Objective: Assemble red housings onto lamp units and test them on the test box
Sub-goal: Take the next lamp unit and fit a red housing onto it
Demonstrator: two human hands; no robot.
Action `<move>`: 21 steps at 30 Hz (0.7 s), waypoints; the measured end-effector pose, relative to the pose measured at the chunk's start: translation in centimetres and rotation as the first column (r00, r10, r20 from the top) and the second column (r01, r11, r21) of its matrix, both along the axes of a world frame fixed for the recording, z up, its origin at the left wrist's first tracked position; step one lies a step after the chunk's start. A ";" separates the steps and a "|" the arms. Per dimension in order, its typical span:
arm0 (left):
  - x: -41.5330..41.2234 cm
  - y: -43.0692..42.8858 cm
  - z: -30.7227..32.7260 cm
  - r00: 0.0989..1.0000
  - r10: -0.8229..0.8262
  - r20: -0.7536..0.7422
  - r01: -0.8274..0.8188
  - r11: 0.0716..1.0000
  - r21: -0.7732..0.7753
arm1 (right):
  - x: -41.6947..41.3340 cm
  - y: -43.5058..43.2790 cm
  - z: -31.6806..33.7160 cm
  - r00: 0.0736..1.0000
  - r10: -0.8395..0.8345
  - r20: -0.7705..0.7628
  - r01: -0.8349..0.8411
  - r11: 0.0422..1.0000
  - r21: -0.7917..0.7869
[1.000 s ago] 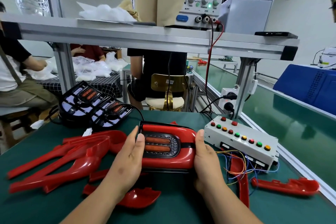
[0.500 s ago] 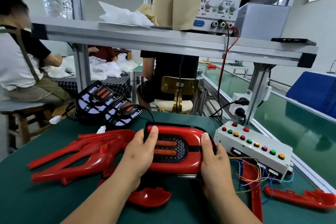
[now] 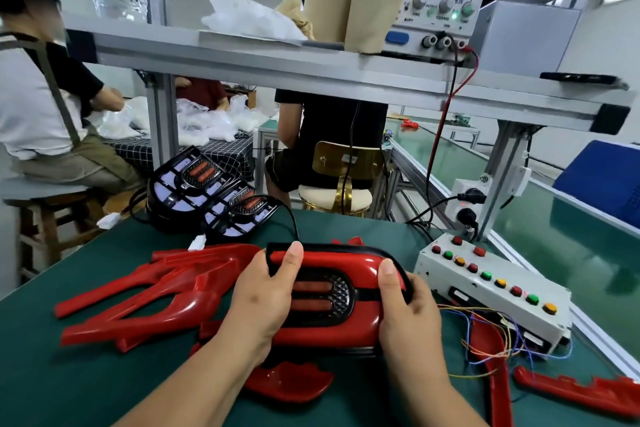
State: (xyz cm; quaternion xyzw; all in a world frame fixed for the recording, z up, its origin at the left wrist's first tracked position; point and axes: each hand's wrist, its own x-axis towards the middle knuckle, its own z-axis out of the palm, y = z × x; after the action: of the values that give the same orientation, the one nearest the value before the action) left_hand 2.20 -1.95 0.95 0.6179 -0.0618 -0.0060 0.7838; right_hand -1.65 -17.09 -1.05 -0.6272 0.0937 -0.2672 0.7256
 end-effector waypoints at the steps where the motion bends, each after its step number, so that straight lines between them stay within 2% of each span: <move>1: 0.2 0.1 0.0 1.000 -0.016 -0.010 0.017 0.999 0.046 | 0.1 -0.2 0.0 1.000 0.003 -0.015 -0.003 1.000 0.010; 5: 1.0 0.8 0.0 0.992 -0.117 -0.045 0.125 0.947 0.296 | 0.5 -1.3 0.0 0.995 0.026 -0.098 -0.016 0.995 0.103; 7: 0.8 1.3 0.4 0.982 -0.180 -0.060 0.190 0.910 0.368 | 0.5 -1.7 0.0 0.991 0.043 -0.128 -0.018 0.982 0.189; 9: 0.6 2.4 1.2 0.980 -0.198 -0.031 0.184 0.829 0.528 | 0.5 -1.9 0.1 0.987 0.043 -0.154 -0.002 0.966 0.257; 11: 0.4 4.3 2.2 0.969 -0.246 -0.026 0.187 0.658 0.730 | 0.5 -2.4 0.4 0.985 0.016 -0.174 0.037 0.954 0.299; 12: 0.2 5.3 2.6 0.949 -0.308 -0.075 0.236 0.529 0.815 | 0.5 -2.7 0.6 0.983 0.004 -0.181 0.054 0.948 0.313; 14: -0.6 6.1 3.2 0.884 -0.401 -0.238 0.326 0.166 0.931 | 0.4 -3.2 0.9 0.978 -0.010 -0.208 0.081 0.938 0.337; 15: -1.0 6.1 3.1 0.862 -0.410 -0.297 0.320 -0.014 0.947 | 0.4 -3.3 1.0 0.974 -0.017 -0.226 0.097 0.932 0.348; 16: -1.3 5.6 2.9 0.859 -0.401 -0.318 0.286 -0.139 0.948 | 0.4 -3.4 1.1 0.971 -0.025 -0.237 0.112 0.926 0.361; 17: -1.7 5.1 2.7 0.869 -0.387 -0.309 0.247 -0.201 0.948 | 0.4 -3.5 1.2 0.971 -0.031 -0.237 0.121 0.918 0.377; 18: -1.9 4.5 2.5 0.884 -0.376 -0.277 0.207 -0.218 0.954 | 0.4 -3.6 1.3 0.974 -0.031 -0.227 0.120 0.912 0.392; 21: -0.9 4.0 1.3 0.935 -0.331 -0.129 0.070 -0.185 0.980 | 0.3 -3.9 1.8 0.982 -0.018 -0.190 0.101 0.895 0.436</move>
State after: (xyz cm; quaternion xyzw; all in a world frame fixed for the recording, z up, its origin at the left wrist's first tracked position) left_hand 1.31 2.03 2.20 0.9719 -0.2006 -0.1209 0.0240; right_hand -1.30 -21.01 0.80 -0.4640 0.2368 -0.2028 0.8291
